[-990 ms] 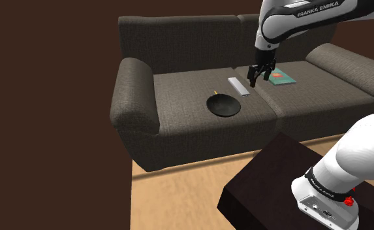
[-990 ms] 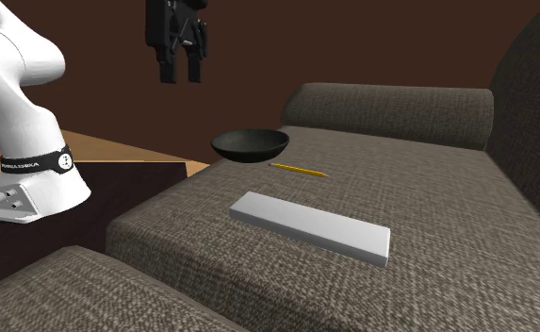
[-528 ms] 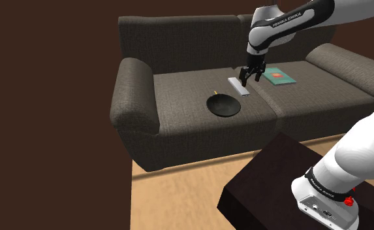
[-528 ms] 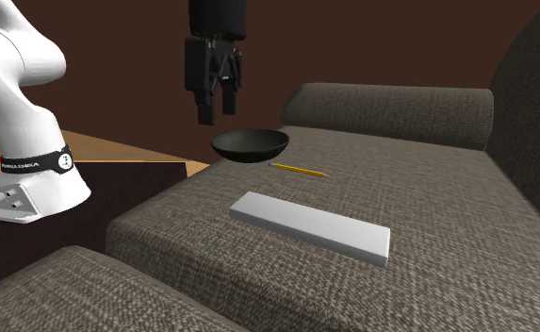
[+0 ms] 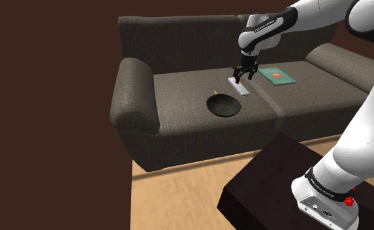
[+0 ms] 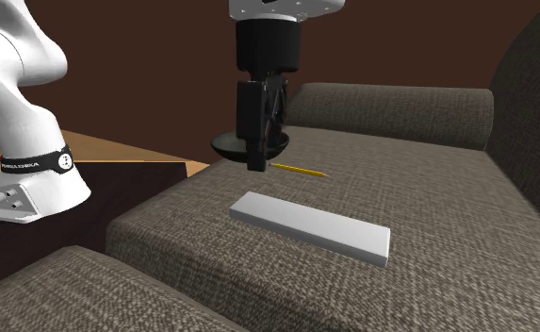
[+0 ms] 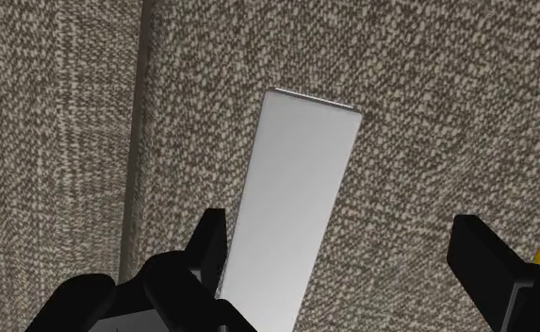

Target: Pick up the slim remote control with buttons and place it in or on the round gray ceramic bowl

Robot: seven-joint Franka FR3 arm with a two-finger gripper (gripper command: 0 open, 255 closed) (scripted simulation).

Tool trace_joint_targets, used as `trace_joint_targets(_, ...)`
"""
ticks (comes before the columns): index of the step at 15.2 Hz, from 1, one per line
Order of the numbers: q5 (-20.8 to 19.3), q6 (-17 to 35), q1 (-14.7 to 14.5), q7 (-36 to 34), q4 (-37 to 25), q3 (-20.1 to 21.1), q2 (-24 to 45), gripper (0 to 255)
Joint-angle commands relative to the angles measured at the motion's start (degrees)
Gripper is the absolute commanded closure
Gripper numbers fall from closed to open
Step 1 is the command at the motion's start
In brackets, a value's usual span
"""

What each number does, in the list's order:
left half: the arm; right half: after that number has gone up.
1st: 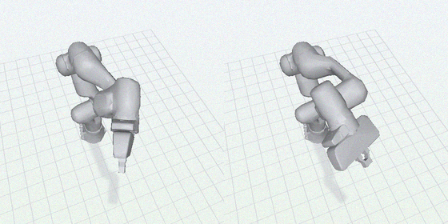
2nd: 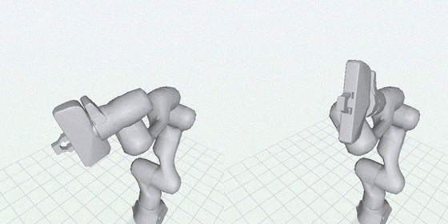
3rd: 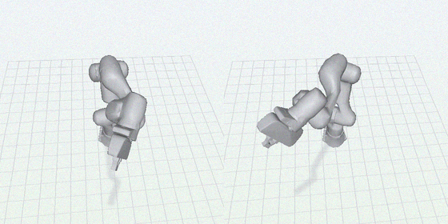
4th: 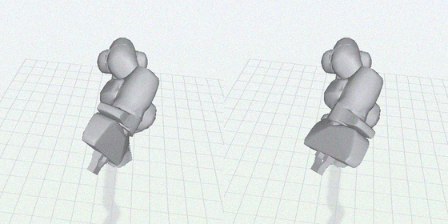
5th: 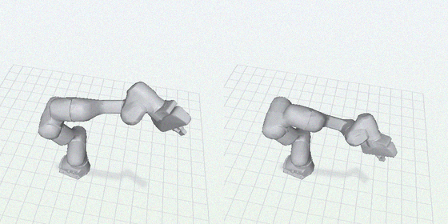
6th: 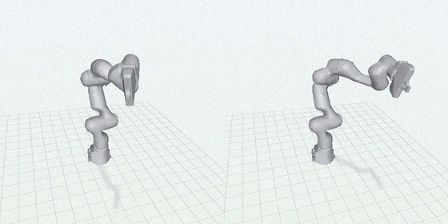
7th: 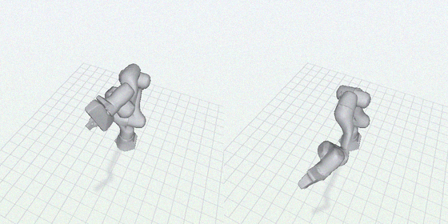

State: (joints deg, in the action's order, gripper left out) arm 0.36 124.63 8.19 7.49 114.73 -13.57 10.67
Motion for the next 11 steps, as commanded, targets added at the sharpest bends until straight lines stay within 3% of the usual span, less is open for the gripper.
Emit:
trace_joint_targets(1,1.84,0.7,1.06,1.16,-4.35,-0.2,4.61,0)
trace_joint_targets(5,5.01,1.18,3.41,2.76,-12.85,-0.04,12.79,0)
trace_joint_targets(11,5.74,4.8,3.76,3.22,-11.69,0.38,15.3,0)
